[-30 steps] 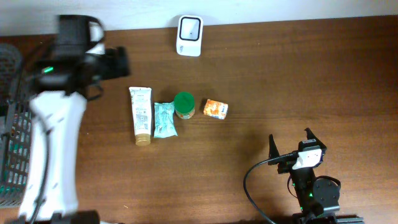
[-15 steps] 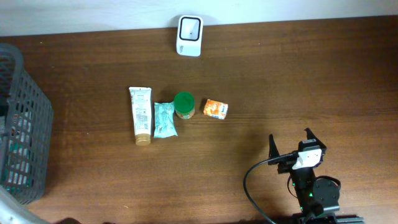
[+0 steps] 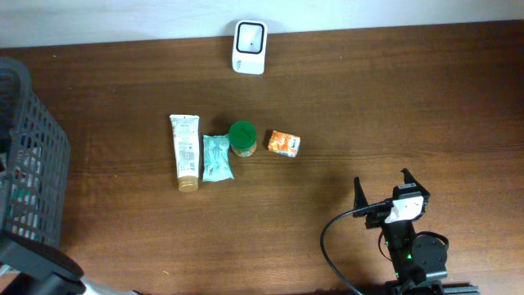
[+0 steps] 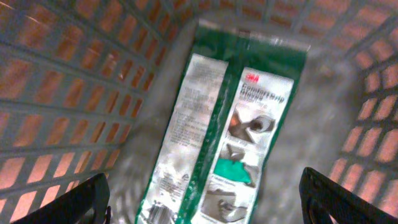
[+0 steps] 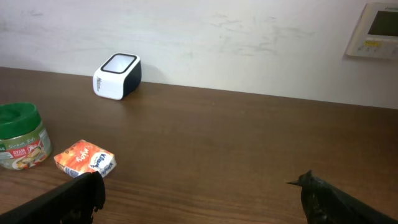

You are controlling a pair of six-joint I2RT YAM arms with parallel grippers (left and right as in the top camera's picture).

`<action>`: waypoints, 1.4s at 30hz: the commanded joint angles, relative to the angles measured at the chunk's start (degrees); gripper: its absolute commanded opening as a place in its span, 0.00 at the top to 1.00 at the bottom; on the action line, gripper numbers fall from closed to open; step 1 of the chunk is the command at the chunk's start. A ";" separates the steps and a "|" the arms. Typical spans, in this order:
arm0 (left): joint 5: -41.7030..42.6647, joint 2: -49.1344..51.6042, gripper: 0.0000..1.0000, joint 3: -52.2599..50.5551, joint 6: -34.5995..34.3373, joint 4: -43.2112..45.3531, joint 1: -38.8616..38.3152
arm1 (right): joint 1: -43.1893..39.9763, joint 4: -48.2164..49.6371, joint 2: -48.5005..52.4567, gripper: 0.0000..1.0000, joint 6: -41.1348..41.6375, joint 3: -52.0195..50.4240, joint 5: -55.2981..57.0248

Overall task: Scan the item barcode
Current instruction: 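Reach the left gripper into the basket and grasp the glove packet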

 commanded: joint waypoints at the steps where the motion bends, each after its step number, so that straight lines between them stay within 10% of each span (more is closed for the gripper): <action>1: 1.46 4.37 0.12 -0.24 6.32 0.04 0.59 | 0.42 -0.28 -0.33 0.02 0.46 -0.31 0.09; 20: 4.70 19.91 0.16 -1.05 10.80 -2.23 0.61 | 0.42 -0.28 -0.33 0.02 0.46 -0.31 0.09; 26: 4.68 21.03 0.45 -1.05 10.80 -2.16 0.61 | 0.42 -0.28 -0.33 0.02 0.46 -0.31 0.09; 31: 4.68 20.98 1.00 -1.03 10.80 -2.25 0.61 | 0.42 -0.28 -0.33 0.02 0.46 -0.31 0.09; 42: 4.63 9.11 1.00 -0.81 10.32 -2.80 0.61 | 0.42 -0.26 -0.33 0.02 0.46 -0.31 0.09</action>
